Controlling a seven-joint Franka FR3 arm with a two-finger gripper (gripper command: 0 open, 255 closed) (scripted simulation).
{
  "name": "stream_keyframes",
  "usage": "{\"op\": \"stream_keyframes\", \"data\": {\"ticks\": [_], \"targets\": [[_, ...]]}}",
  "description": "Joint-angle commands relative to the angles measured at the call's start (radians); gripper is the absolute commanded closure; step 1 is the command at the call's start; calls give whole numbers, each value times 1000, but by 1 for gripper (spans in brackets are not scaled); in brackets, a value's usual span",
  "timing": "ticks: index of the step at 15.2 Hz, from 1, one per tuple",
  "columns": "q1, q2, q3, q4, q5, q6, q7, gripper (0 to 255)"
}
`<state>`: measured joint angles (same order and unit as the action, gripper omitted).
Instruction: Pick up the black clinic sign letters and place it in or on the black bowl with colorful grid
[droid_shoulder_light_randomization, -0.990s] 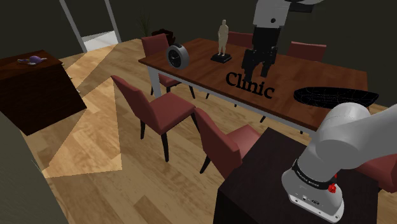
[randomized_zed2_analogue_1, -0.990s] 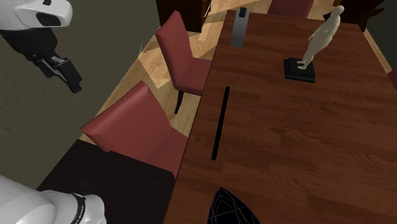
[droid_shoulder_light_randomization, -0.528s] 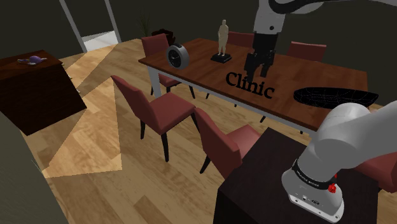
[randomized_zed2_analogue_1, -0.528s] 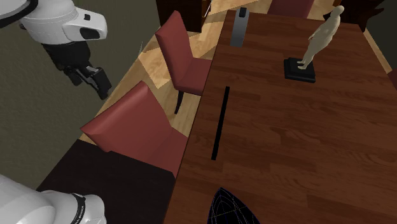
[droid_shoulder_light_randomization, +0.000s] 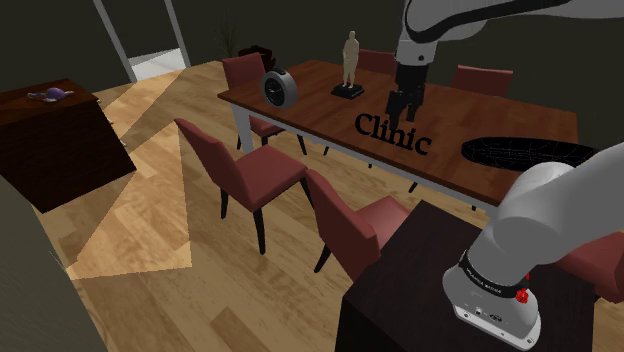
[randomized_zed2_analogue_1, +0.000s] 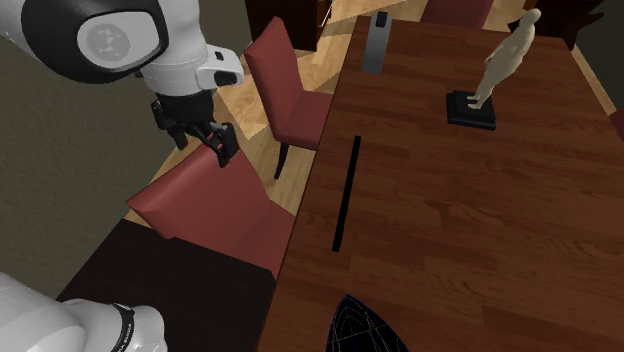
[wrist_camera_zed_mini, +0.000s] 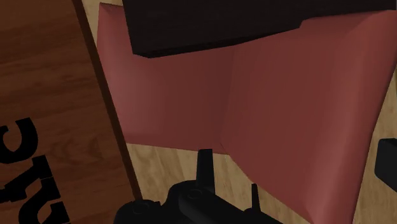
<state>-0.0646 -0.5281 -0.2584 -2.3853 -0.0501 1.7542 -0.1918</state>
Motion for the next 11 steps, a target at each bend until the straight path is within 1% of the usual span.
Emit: {"op": "stream_keyframes", "data": {"ticks": [1,6,11], "targets": [[-6,73,-44,29,-16,43,-65,0],[-12,238,-126,106,-21,125,-201,0],[-23,425,-193,217,16,190,-345,0]]}}
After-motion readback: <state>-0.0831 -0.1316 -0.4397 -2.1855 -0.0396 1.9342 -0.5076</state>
